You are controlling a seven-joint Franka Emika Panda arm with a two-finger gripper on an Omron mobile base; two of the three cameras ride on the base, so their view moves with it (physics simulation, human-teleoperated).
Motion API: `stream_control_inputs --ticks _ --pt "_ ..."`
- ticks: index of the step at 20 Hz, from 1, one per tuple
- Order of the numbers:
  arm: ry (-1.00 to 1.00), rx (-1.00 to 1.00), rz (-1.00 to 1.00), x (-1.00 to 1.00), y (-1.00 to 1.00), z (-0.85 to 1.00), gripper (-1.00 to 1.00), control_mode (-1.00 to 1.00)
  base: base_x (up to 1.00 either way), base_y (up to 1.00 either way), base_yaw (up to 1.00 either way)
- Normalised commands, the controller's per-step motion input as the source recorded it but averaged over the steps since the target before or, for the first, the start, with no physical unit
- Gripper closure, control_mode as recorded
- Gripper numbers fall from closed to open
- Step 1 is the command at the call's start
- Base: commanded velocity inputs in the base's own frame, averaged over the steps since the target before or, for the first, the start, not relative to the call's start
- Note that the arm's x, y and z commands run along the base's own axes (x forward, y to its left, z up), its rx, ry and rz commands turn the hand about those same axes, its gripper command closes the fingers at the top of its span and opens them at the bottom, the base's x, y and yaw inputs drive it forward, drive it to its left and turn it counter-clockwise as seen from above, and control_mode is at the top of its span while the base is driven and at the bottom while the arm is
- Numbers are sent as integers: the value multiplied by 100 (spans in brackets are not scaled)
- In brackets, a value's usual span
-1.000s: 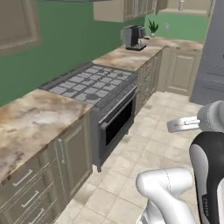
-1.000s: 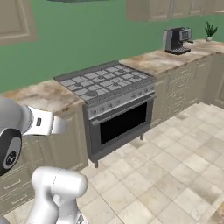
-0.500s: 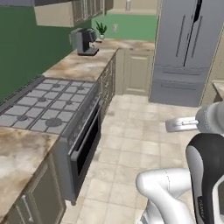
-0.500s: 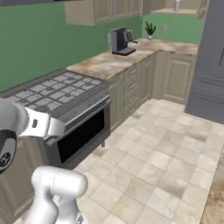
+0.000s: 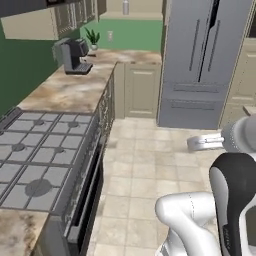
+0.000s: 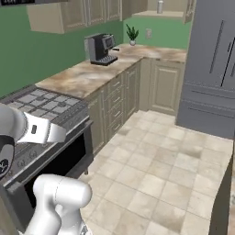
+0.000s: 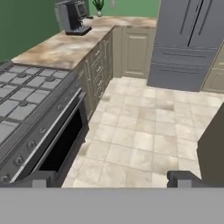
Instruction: Move the cutting board and knife to the sink. Then move spray from the cabinet to the counter.
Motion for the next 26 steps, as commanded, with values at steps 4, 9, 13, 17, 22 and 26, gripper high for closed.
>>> stream_control_inputs --ticks 4,9,13,17,22,26 --pt "0 0 0 0 0 0 -100 100 100 -61 -5" --pt "0 0 0 0 0 0 -100 100 100 -20 0" --pt "0 0 0 0 0 0 -100 100 100 -2 0" --pt "0 0 0 0 0 0 -100 100 100 3 0" --pt "0 0 0 0 0 0 -100 100 100 0 0" --pt "0 0 0 0 0 0 -100 100 100 0 0"
